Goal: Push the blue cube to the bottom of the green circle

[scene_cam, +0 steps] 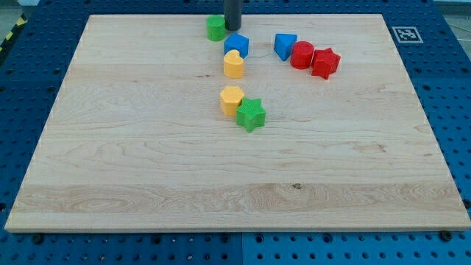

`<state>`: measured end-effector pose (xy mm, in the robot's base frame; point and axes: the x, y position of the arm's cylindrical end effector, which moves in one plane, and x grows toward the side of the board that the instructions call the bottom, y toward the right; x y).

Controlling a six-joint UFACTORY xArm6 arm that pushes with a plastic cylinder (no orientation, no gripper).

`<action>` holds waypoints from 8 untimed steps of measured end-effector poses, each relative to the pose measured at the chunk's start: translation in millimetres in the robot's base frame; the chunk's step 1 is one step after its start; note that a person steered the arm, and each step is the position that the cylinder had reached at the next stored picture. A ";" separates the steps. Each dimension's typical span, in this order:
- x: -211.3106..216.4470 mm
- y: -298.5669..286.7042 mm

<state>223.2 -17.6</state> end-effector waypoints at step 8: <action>102.4 70.5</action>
<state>325.5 52.9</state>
